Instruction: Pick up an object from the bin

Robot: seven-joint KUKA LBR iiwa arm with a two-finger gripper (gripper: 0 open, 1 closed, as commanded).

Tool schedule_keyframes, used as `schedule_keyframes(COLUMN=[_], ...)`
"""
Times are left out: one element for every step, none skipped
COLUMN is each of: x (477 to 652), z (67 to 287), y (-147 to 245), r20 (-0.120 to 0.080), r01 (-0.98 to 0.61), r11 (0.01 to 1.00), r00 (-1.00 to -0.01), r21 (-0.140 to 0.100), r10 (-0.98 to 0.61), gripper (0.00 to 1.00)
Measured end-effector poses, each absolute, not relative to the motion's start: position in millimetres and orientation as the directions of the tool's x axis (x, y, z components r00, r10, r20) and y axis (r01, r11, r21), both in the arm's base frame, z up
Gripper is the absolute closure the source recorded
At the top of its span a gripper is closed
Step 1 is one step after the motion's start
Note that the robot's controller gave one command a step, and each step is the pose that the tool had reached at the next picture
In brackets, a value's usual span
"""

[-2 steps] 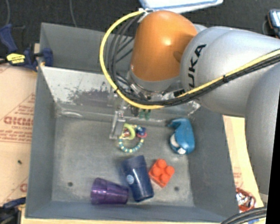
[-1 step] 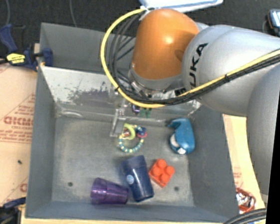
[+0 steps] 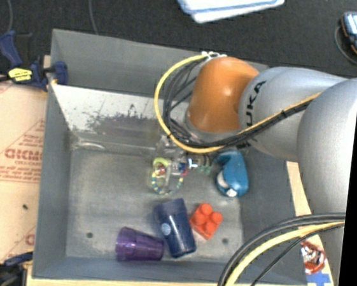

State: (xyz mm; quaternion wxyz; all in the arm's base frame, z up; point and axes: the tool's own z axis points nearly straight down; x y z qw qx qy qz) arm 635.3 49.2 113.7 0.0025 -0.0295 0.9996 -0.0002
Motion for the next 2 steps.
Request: schedule_keyframes(x=[637.7,639.1], z=[147,130], y=[35,32], r20=[-0.006,-0.008], r01=[-0.019,0.104], r11=[1.0,0.995], r00=[-1.0,-0.994], r21=[0.003,0.002], r10=[-0.019,0.104], gripper=[0.0,0.0])
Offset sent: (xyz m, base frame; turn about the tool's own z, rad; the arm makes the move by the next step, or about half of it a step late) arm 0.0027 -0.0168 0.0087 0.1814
